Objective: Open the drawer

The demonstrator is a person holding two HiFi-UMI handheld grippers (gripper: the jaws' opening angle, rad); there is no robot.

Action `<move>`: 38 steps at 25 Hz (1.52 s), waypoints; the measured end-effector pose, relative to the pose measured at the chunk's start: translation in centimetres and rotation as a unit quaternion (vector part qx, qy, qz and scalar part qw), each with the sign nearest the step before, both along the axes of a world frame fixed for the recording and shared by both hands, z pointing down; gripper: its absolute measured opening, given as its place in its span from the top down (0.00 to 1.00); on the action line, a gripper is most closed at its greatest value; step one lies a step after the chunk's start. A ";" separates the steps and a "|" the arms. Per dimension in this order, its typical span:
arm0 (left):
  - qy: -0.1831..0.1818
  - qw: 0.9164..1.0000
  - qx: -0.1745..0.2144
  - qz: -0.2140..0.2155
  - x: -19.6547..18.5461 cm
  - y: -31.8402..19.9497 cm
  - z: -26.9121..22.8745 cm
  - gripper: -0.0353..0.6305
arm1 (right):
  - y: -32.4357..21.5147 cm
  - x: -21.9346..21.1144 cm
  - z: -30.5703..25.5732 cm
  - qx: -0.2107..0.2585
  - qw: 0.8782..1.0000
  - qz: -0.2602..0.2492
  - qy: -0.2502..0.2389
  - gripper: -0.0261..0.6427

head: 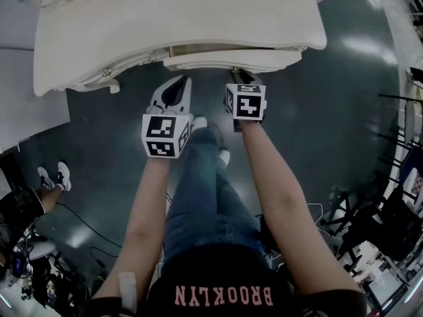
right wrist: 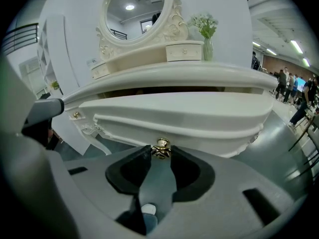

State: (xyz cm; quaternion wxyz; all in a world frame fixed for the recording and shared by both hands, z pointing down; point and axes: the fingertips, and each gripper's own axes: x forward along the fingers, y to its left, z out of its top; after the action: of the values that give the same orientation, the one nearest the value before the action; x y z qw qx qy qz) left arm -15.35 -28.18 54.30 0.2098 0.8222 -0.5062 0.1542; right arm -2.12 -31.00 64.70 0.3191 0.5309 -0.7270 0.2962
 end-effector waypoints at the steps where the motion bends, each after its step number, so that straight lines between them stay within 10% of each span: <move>1: 0.000 1.000 0.000 0.000 0.1 0.3 0.0 0.94 | 0.4 0.1 0.0 0.000 1.000 -0.001 0.000 0.80; 38: 0.000 1.000 0.006 -0.025 1.4 12.9 -0.1 0.94 | 12.9 1.2 0.2 0.000 1.000 -0.019 -0.008 0.79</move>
State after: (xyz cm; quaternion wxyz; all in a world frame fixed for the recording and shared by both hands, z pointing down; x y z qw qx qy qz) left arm -13.91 -15.25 54.22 0.2086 0.8104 -0.5276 0.1462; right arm -0.93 -18.08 64.88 0.3186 0.5148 -0.7397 0.2939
